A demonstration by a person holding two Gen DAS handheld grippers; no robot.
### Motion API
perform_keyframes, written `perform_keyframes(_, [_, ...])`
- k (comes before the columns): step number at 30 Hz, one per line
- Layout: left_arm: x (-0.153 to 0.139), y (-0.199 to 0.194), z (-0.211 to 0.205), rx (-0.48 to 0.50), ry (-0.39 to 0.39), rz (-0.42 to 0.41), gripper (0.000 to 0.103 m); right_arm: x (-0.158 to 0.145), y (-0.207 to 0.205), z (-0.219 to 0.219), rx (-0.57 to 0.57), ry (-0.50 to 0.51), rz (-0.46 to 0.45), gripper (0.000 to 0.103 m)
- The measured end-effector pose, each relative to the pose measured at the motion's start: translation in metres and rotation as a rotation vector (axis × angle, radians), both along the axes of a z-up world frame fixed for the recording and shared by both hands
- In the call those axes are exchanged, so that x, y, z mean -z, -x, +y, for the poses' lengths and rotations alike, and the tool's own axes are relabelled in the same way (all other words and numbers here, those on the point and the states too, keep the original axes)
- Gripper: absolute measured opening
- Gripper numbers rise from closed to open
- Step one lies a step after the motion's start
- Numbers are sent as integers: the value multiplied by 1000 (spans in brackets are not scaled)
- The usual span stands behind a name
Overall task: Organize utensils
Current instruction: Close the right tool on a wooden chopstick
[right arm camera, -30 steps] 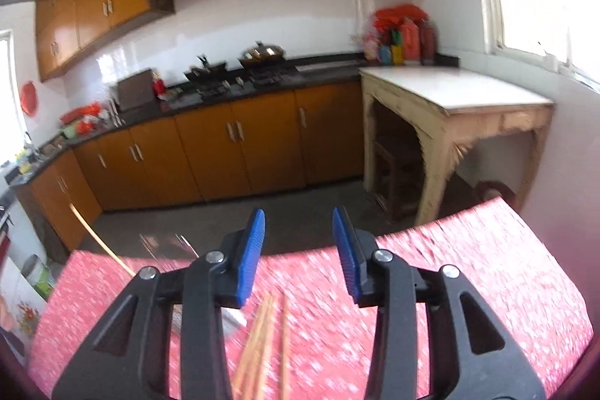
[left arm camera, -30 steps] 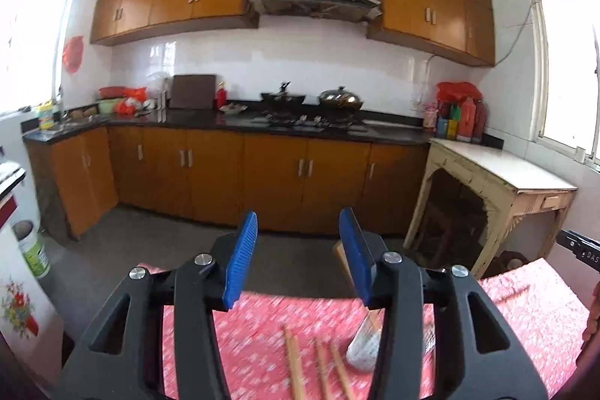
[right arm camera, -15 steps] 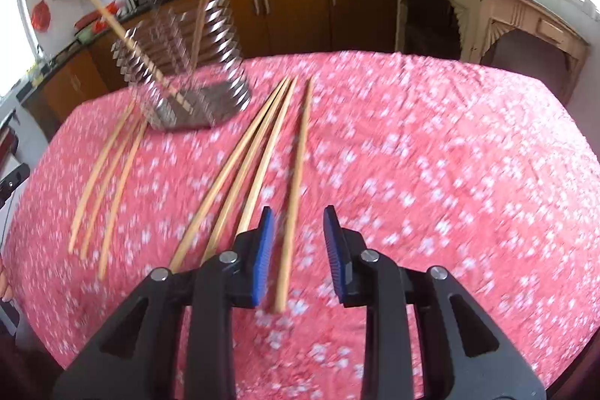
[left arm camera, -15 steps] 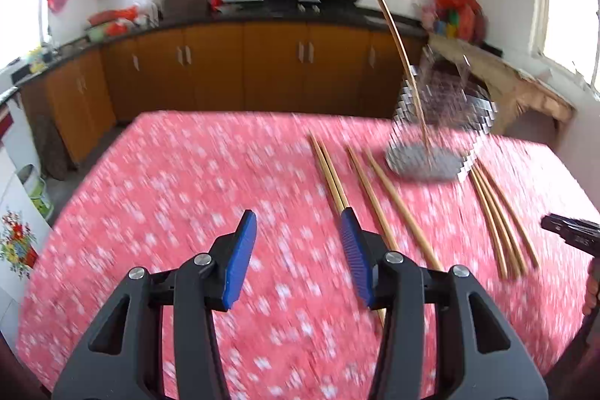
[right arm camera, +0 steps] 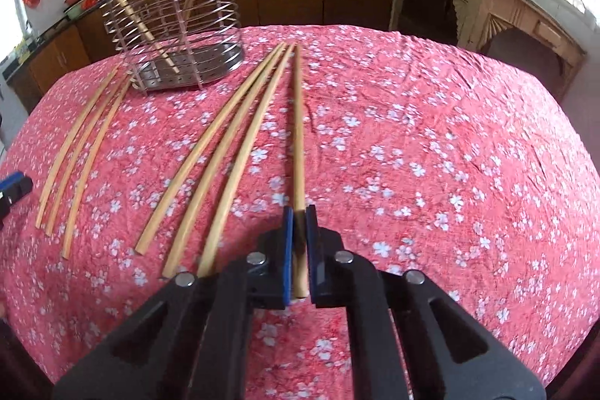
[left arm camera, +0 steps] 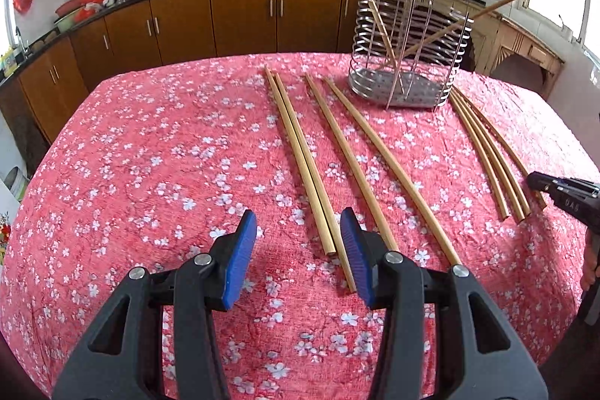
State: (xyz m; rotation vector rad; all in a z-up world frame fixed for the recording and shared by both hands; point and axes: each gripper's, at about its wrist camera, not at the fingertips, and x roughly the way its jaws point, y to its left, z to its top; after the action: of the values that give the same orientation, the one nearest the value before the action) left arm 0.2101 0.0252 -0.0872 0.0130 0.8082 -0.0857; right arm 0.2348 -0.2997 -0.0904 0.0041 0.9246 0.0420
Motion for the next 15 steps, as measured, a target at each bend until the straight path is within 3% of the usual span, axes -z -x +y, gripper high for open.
perform_keyframes(12, [11, -11, -14, 15, -45, 45, 42, 0, -3, -7, 7, -29, -3, 8])
perform_keyframes(15, [17, -17, -16, 14, -43, 73, 35, 0, -5, -6, 10, -27, -5, 8])
